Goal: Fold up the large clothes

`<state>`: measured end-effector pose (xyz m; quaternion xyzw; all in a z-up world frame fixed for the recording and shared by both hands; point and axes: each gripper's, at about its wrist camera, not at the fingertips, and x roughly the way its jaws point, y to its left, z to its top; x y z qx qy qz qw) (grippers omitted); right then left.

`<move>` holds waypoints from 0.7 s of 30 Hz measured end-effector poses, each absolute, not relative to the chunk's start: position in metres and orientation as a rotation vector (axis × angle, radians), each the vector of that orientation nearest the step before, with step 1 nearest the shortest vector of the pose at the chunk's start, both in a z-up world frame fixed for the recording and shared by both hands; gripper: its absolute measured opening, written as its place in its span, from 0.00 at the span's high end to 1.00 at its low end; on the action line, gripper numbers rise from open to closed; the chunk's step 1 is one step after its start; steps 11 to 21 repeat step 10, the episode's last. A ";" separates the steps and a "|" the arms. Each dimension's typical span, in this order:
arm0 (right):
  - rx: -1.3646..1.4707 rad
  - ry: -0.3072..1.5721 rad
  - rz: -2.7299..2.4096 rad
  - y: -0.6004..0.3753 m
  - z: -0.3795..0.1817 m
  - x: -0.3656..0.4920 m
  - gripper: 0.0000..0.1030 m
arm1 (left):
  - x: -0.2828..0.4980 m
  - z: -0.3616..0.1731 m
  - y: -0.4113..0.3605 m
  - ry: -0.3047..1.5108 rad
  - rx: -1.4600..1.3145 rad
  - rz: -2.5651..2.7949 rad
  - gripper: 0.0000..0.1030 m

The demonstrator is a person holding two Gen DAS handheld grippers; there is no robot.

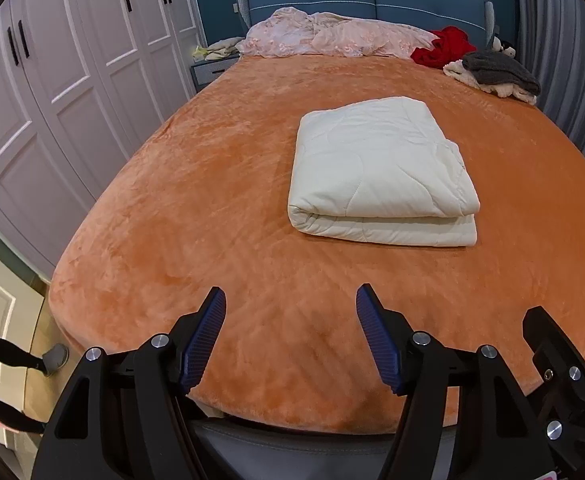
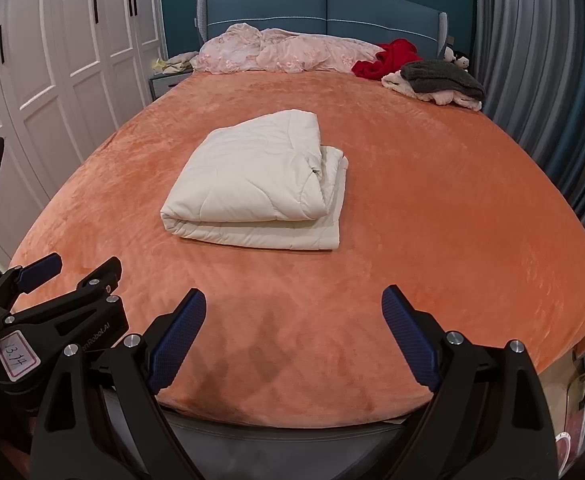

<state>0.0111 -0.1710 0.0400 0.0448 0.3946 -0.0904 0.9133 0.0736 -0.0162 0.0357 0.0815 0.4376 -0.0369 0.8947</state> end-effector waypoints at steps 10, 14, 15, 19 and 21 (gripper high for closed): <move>0.089 0.816 -0.192 -0.171 0.037 0.013 0.15 | 0.078 0.028 -0.013 0.940 0.148 -0.062 0.37; 0.089 0.816 -0.192 -0.171 0.037 0.013 0.15 | 0.078 0.028 -0.013 0.940 0.148 -0.062 0.37; 0.089 0.816 -0.192 -0.171 0.037 0.013 0.15 | 0.078 0.028 -0.013 0.940 0.148 -0.062 0.37; 0.089 0.816 -0.192 -0.171 0.037 0.013 0.15 | 0.078 0.028 -0.013 0.940 0.148 -0.062 0.37; 0.089 0.816 -0.192 -0.171 0.037 0.013 0.15 | 0.078 0.028 -0.013 0.940 0.148 -0.062 0.37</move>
